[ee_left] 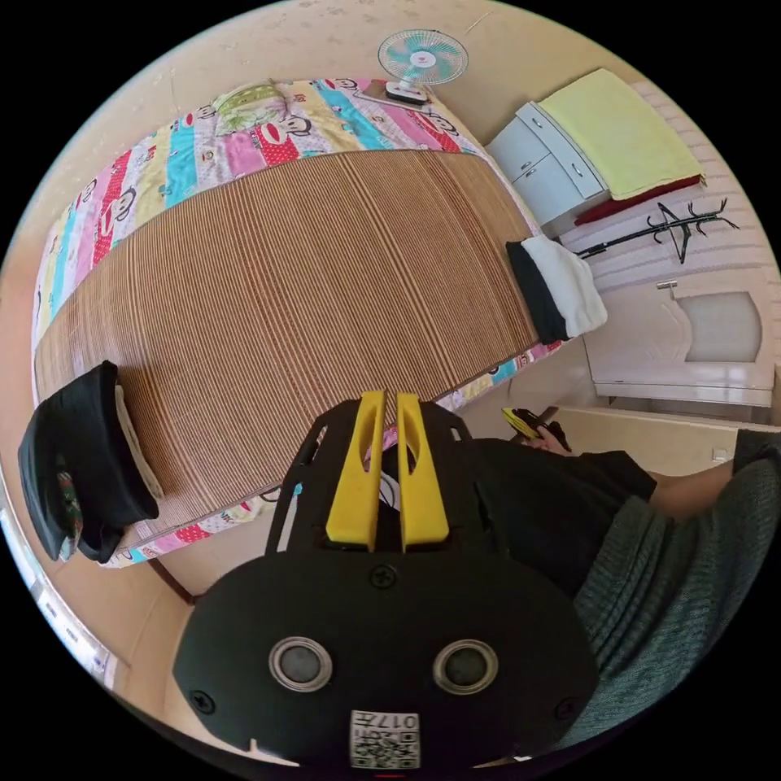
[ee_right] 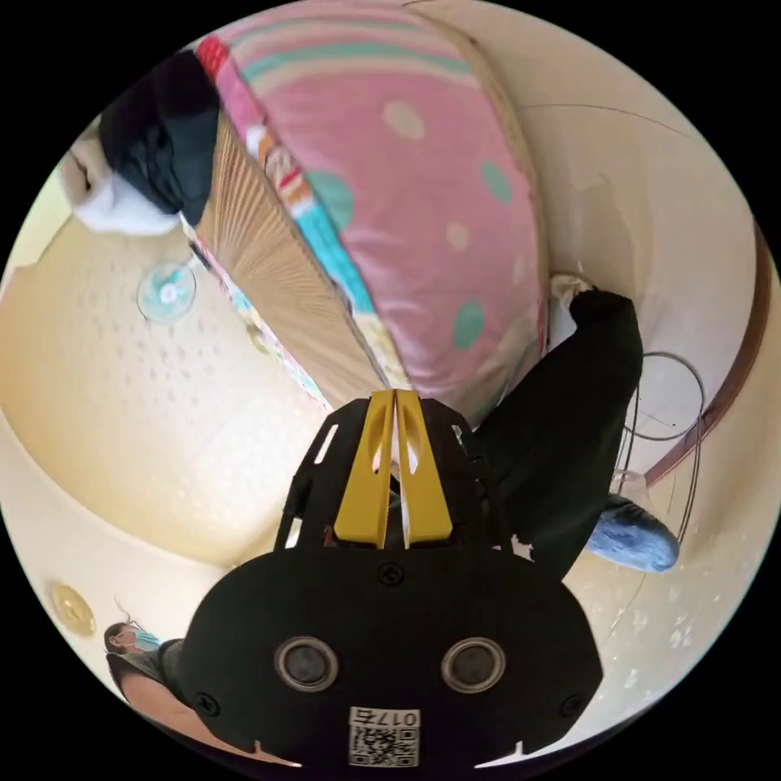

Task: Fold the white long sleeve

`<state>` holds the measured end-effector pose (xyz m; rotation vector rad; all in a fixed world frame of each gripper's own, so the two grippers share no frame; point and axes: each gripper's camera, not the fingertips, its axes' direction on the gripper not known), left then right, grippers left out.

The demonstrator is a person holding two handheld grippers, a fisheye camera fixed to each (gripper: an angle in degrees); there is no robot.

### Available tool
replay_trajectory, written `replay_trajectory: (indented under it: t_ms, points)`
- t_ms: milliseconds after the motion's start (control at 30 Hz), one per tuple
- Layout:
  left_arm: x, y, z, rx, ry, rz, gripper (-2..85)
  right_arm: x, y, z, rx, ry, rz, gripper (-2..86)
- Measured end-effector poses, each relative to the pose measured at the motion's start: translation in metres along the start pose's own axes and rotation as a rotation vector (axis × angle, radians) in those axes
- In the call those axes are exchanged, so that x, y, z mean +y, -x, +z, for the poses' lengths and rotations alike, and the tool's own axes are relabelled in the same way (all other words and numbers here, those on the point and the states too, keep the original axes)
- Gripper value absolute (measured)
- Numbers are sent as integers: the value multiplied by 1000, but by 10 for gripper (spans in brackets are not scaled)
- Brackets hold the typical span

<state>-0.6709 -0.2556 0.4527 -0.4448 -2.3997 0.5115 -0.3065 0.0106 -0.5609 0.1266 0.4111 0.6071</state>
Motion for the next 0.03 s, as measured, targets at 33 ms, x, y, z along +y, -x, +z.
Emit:
replay_trajectory:
  t_ms: [33]
  points:
    - [9, 7, -4, -18, 28, -46, 17, 4, 23, 40, 74, 109, -76, 3]
